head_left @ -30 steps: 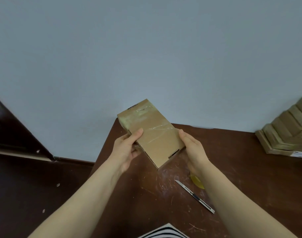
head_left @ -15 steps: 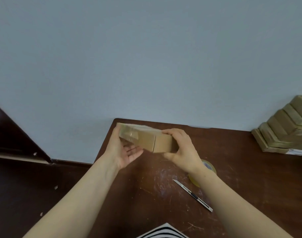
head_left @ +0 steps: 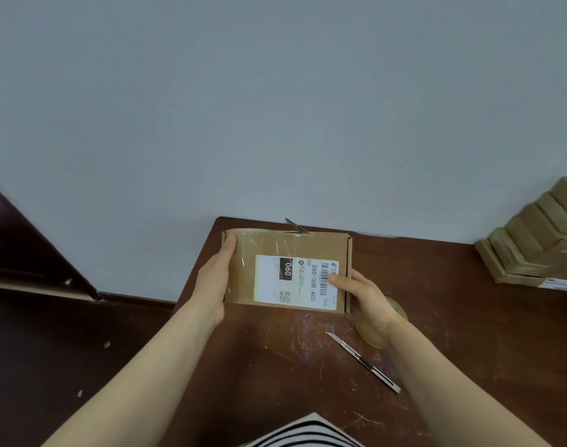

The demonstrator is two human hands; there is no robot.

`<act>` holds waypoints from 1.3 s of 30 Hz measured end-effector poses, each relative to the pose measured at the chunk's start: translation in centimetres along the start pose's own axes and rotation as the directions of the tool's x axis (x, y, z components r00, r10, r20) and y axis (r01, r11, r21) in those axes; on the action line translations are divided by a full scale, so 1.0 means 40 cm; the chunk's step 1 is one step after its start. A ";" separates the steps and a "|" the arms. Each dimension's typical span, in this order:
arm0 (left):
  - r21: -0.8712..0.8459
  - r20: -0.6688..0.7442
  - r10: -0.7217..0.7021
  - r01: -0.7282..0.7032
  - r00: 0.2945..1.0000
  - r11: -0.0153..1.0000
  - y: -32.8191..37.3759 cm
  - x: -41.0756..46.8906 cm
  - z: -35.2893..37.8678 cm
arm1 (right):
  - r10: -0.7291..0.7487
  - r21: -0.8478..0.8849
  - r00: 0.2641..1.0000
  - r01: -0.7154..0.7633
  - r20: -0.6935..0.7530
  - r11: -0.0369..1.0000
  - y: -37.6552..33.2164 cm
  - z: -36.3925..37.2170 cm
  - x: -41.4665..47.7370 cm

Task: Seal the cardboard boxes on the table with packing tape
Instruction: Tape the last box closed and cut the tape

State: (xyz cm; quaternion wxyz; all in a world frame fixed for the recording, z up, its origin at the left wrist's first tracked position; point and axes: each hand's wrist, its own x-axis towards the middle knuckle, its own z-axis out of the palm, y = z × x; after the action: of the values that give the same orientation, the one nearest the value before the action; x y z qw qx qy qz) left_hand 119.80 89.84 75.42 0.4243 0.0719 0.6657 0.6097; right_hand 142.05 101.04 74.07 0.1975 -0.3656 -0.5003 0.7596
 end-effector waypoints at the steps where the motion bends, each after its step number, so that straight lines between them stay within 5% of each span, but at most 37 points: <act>1: 0.059 -0.008 -0.010 0.011 1.000 0.998 -0.003 -0.001 -0.002 | 0.008 -0.002 1.000 -0.008 -0.029 1.000 -0.001 -0.001 0.001; 23: 0.203 0.073 -0.393 0.372 0.917 0.906 -0.030 0.017 -0.042 | 0.395 -0.095 0.901 -0.415 -0.180 0.905 0.004 -0.027 0.050; 27: 0.202 0.099 -0.331 0.307 0.938 0.930 -0.030 0.024 -0.055 | 0.342 -0.078 0.929 -0.355 -0.143 0.932 0.010 -0.030 0.051; 31: 0.241 0.196 -0.144 0.095 0.970 0.966 -0.049 0.021 -0.082 | 0.216 -0.190 0.972 -0.231 -0.096 0.954 0.039 -0.047 0.036; 39: 0.181 0.078 -0.018 0.003 0.997 0.984 -0.137 -0.004 -0.093 | 0.043 -0.450 0.995 -0.080 -0.093 0.889 0.158 0.005 0.022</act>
State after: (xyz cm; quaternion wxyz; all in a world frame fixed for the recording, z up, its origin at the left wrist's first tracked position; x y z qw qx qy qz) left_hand 119.79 85.61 70.35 0.4454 0.1307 0.7012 0.5412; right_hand 141.76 98.85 68.10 0.1026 -0.4473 -0.6434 0.6127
